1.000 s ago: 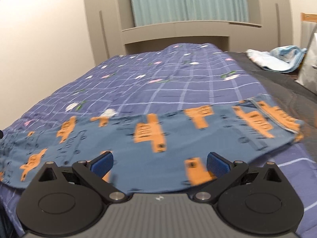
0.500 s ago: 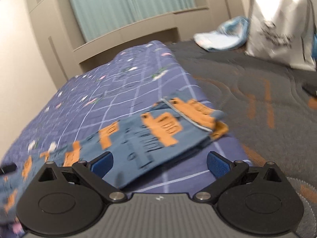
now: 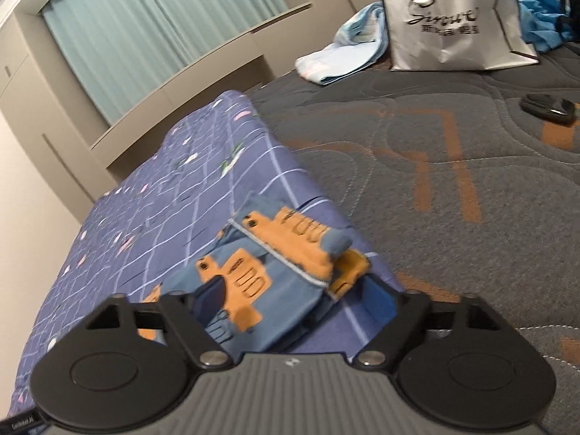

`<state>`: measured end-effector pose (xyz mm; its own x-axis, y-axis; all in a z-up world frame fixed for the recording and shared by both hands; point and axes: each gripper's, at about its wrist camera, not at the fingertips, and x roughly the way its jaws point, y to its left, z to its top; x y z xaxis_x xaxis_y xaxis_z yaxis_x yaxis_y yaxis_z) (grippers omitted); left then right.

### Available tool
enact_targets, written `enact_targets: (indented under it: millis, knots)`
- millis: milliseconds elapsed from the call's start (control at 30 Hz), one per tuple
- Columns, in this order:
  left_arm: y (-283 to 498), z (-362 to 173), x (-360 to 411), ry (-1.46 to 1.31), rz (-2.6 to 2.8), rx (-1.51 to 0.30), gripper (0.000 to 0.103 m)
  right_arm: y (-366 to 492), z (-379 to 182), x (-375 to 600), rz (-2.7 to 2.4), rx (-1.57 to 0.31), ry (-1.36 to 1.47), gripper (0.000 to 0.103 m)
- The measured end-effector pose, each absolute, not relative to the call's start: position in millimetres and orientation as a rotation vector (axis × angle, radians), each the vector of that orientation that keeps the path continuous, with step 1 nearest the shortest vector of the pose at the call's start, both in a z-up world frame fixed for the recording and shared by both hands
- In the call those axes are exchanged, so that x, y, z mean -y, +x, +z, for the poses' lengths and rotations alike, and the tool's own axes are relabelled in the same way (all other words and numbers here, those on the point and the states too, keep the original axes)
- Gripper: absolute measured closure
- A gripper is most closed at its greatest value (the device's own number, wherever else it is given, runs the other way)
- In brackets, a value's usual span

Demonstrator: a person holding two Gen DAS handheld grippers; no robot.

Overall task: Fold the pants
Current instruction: 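Fold the pants edge over with the right gripper and close on it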

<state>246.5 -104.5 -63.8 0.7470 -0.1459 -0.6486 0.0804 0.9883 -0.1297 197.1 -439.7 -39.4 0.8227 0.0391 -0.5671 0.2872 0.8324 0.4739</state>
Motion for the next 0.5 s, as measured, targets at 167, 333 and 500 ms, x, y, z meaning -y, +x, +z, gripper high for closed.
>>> enact_targets:
  millis: [167, 333, 500]
  knots:
    - [247, -62, 104, -0.092, -0.120, -0.715, 0.001, 194, -43, 451, -0.192, -0.577, 0.652, 0.069]
    - [243, -52, 102, -0.159, -0.158, -0.701, 0.001, 188, -38, 449, -0.166, -0.542, 0.642, 0.085]
    - [244, -40, 103, -0.272, -0.293, -0.683, 0.001, 184, -22, 430, -0.144, -0.485, 0.515, 0.088]
